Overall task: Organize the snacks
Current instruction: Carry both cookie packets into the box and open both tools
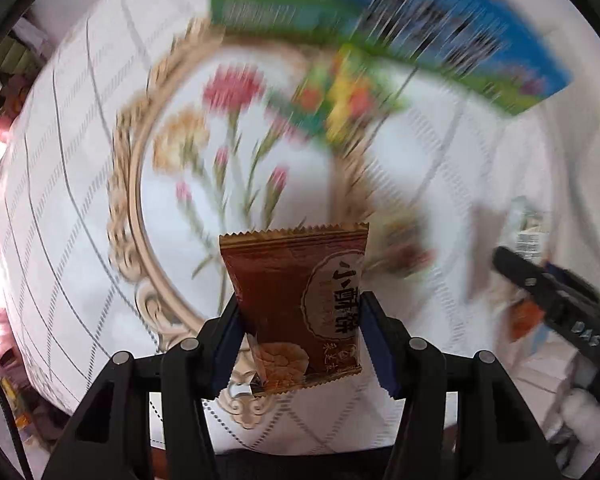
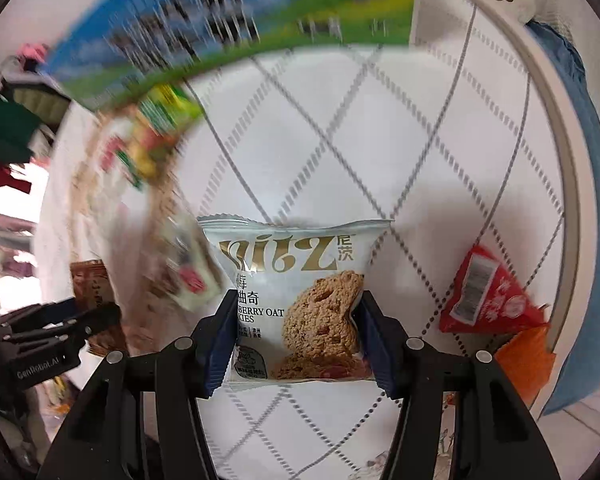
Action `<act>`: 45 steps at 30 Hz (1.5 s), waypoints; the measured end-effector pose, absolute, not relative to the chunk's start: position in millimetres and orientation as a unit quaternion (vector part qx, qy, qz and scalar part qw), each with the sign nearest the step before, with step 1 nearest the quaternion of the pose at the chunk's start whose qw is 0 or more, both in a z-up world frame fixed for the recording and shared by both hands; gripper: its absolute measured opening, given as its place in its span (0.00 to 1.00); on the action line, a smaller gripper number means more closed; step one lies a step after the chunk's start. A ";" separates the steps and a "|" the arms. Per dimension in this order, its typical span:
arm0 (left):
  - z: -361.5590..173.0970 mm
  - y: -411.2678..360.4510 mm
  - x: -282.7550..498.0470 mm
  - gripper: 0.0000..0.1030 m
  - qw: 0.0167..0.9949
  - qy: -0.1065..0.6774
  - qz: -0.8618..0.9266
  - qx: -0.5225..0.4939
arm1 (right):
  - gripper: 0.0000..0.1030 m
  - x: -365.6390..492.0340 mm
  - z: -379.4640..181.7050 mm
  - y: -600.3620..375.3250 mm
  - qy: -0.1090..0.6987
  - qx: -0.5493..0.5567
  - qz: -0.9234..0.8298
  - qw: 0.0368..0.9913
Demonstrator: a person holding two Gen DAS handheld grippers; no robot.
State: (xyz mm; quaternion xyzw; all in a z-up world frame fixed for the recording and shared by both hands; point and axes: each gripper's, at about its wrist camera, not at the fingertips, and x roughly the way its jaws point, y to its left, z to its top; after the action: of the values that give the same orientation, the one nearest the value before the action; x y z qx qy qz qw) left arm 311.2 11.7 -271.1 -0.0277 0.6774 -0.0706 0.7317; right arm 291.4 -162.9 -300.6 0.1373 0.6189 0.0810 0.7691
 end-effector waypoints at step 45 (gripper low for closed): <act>-229.2 -81.5 590.0 0.83 0.674 0.725 -0.136 -0.034 | 0.95 512.2 -225.8 -197.7 0.614 0.092 0.063 0.782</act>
State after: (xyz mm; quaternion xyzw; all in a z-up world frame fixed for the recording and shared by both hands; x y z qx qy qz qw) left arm 590.0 -81.5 -229.2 -0.0338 0.7252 -0.1361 0.6741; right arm 512.2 -197.7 -225.8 0.0923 0.6137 0.0630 0.7816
